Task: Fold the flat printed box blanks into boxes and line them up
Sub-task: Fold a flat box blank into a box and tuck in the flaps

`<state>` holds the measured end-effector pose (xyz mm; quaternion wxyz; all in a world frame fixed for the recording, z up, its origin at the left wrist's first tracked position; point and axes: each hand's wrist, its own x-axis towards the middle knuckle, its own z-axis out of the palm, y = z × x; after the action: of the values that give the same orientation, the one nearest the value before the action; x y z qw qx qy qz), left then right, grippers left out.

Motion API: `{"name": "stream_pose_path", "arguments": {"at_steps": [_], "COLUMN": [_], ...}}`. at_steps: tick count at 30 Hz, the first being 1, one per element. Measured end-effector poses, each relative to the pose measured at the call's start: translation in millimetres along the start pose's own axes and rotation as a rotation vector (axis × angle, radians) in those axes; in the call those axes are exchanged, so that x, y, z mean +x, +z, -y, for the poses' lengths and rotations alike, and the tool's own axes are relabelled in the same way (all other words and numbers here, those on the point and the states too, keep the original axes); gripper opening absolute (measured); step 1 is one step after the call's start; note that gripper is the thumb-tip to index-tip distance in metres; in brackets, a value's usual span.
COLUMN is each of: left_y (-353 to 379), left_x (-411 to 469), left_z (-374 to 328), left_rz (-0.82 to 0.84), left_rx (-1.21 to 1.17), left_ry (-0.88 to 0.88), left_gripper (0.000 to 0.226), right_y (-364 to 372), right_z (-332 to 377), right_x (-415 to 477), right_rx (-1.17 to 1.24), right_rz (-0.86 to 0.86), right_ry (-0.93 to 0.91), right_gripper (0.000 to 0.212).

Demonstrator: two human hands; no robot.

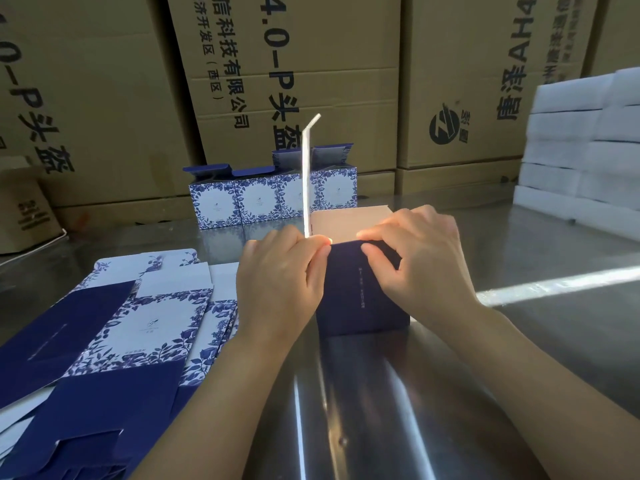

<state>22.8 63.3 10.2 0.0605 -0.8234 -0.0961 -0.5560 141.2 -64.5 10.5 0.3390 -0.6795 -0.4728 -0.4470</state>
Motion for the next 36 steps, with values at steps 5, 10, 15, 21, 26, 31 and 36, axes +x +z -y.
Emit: {"name": "stream_pose_path", "arguments": {"at_steps": [5, 10, 15, 21, 26, 31, 36], "left_y": [0.1, 0.1, -0.2, 0.0, 0.6, 1.7, 1.5], "left_x": [-0.8, -0.1, 0.2, -0.6, -1.5, -1.3, -0.9], "left_z": [-0.7, -1.9, -2.1, -1.7, -1.7, -1.5, -1.8], "left_rz": [0.028, 0.036, 0.032, 0.023, 0.017, 0.009, 0.001], "left_rx": [-0.004, -0.014, -0.021, -0.024, -0.027, -0.035, -0.032], "left_ry": [-0.020, -0.037, -0.039, -0.041, -0.044, -0.054, -0.048], "left_gripper": [0.025, 0.013, 0.014, 0.012, 0.011, 0.011, 0.011], "right_y": [-0.8, 0.4, 1.4, 1.3, -1.2, -2.3, -4.7], "right_z": [-1.0, -1.3, -1.5, -6.6, -13.8, -12.4, -11.2], "right_x": [0.9, 1.8, 2.0, 2.0, 4.7, 4.3, 5.8], "right_rx": [-0.027, 0.056, 0.056, 0.056, 0.088, 0.095, 0.091], "right_rz": [0.005, 0.057, 0.063, 0.081, 0.070, 0.062, 0.080], "right_ry": [0.118, 0.211, 0.214, 0.189, 0.240, 0.279, 0.298], "right_gripper": [0.015, 0.024, 0.021, 0.023, 0.033, 0.034, 0.035]}}
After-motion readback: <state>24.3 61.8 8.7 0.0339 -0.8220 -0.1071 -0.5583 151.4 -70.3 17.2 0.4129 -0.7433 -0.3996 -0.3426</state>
